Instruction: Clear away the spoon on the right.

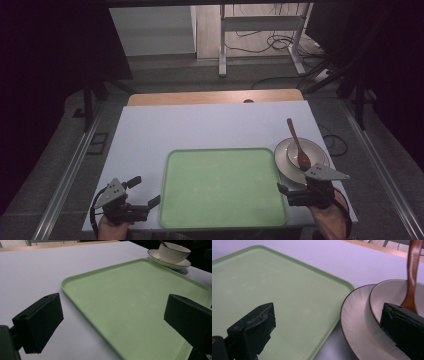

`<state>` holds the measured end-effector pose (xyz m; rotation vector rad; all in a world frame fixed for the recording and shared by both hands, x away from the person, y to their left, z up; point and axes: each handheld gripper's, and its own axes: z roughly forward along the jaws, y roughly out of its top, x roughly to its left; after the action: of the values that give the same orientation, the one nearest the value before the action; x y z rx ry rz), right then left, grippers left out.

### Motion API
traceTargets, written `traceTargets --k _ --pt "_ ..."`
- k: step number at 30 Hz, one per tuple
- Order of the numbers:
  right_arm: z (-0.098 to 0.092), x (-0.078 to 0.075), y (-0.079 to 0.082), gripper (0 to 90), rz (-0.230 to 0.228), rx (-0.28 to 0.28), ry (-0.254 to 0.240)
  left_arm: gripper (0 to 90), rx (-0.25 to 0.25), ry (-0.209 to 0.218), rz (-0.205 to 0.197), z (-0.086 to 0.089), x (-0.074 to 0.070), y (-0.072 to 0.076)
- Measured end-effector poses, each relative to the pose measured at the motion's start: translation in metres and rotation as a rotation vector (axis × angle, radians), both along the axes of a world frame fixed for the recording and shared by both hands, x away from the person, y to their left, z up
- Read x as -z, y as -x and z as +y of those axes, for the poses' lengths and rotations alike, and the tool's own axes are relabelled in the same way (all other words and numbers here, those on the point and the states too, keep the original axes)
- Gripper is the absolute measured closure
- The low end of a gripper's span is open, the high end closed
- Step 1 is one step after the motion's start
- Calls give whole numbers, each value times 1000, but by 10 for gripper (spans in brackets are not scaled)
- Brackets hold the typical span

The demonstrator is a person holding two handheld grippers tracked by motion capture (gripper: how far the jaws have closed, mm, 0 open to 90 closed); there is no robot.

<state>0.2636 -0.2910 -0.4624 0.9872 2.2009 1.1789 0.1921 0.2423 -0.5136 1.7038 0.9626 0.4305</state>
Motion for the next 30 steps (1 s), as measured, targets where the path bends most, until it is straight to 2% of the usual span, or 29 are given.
traceTargets --k 4,9,15,18,23,26,30 --pt "-5 -5 -5 2 7 14 -33 20 -6 22 1 2 0 0" --pt "-8 -7 -8 2 5 25 -39 22 -5 46 10 3 0 -1" --pt "-10 -8 -14 0 8 37 -35 37 12 66 47 4 1 -2" --pt "-11 -10 -17 0 22 45 -51 38 10 58 43 3 1 -2" --pt "-11 -13 -21 0 18 53 -33 33 2 61 41 4 1 -2" --pt "-12 -14 -25 0 29 51 -37 28 -2 56 30 3 -1 -1" --pt "-13 -17 -30 0 36 67 -30 8 2 71 13 3 -2 0"
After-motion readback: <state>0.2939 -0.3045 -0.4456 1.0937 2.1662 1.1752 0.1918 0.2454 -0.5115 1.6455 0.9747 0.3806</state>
